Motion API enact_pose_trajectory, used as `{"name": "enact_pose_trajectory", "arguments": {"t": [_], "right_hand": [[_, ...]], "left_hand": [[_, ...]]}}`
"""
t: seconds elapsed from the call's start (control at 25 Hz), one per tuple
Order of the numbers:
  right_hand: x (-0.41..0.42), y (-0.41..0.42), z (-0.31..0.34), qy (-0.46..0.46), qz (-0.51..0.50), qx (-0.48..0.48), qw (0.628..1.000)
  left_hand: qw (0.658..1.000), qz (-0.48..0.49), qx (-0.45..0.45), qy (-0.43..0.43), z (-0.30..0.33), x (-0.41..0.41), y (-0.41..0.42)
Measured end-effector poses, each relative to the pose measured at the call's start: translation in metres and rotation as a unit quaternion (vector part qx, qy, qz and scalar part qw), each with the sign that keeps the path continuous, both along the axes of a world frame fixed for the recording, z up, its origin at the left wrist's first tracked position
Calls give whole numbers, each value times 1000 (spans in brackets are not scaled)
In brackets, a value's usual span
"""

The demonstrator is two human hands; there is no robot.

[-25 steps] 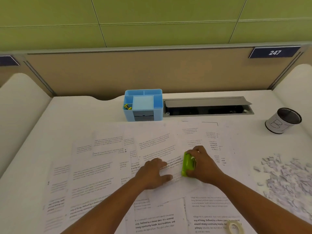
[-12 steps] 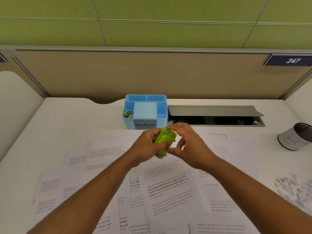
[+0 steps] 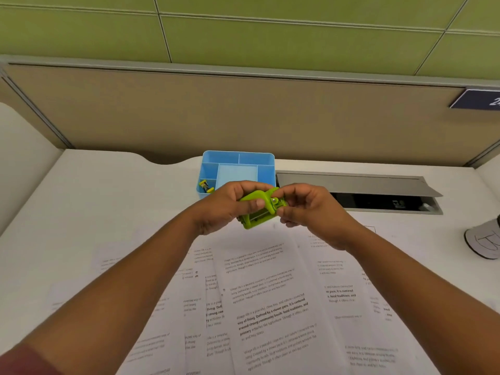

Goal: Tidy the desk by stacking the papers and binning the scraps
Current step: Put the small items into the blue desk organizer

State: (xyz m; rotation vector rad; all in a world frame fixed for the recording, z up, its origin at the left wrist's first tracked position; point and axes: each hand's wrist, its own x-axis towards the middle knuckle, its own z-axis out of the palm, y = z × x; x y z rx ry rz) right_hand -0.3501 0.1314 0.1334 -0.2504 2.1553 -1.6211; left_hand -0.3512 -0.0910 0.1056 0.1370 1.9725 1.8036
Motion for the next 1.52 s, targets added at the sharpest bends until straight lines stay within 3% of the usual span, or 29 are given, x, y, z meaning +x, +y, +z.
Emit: {"name": "enact_pose_trajectory", "arguments": {"t": [0.12,0.2,0.24,0.32,0.36,0.52,0.72,0.88,0.96,1.16,1.32,1.52], "right_hand": [[-10,-3,-1,11,-8,-10,1000],[-17,-5,-1,27,-25,-13,999],[-22,-6,-2,44,-40,-4,998],[-32,-8,-6,95,-85,38,991],[-37,-10,-9,121,-109,59,985],[-56,-25,-19,185,-173,122,960],[-73,-37,-28,204,-144,210,945],[-80,-42,-36,194,-116,271,935],[-81,-45,-40,191,-98,292,932],[-85,-54,-50,201,19,428,881],[-85,-60,-57,214,33,478,851],[-86,-57,-62,196,18,446,873]], "left_hand": [[1000,-11,-11,3,-2,-12,-6],[994,-9,-99,34,-3,-21,-11],[976,2,-205,80,-5,-28,-15],[869,3,-456,192,-8,-40,-21],[824,-16,-521,220,-9,-45,-23],[757,-106,-611,207,-16,-69,-27],[762,-107,-612,184,-15,-81,-28],[700,-131,-671,208,-11,-91,-25],[692,-135,-680,203,-12,-93,-23],[721,-108,-658,190,-14,-89,-22],[725,-93,-654,193,-14,-88,-21],[736,-89,-644,188,-14,-88,-21]]}}
